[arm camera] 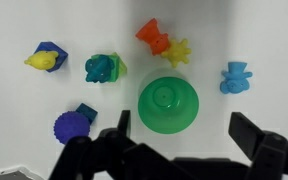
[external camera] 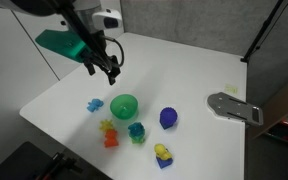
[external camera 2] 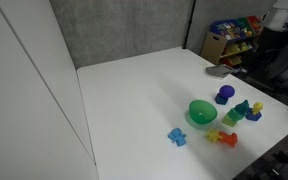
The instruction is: Put the green thing into the bowl
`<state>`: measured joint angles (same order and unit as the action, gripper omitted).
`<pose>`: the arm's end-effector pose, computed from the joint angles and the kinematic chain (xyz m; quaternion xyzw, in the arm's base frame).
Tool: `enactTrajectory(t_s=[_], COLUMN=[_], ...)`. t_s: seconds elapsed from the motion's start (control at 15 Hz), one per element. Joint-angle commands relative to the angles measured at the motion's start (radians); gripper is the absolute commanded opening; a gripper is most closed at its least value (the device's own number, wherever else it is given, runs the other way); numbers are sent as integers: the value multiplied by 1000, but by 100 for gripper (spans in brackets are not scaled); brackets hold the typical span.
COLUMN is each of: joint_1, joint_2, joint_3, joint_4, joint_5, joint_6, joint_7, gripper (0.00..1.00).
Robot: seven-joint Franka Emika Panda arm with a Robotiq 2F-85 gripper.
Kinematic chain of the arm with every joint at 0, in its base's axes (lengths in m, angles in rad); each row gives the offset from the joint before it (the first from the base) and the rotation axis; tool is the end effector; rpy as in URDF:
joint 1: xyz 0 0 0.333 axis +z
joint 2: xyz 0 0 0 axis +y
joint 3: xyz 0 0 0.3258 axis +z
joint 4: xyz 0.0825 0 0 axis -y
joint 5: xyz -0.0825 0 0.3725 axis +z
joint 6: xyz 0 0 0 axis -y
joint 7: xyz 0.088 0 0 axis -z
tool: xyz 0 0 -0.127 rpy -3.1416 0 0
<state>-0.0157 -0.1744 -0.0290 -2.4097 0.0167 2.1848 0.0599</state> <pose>0.4499 -0.0192 0.3721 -0.9980 0.0569 0.0254 0.0090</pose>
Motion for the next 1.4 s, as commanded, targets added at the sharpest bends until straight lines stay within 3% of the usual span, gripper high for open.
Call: enactTrajectory(t_s=[0.0, 0.6, 1.33], joint_1=[-43, -132, -123], joint_2=[41, 240, 420], joint_3=[-31, -118, -128], joint_4=[-11, -29, -19], joint_5=[19, 20, 41], joint_6=[66, 216, 345], joint_7=[39, 98, 111], gripper=[100, 100, 100])
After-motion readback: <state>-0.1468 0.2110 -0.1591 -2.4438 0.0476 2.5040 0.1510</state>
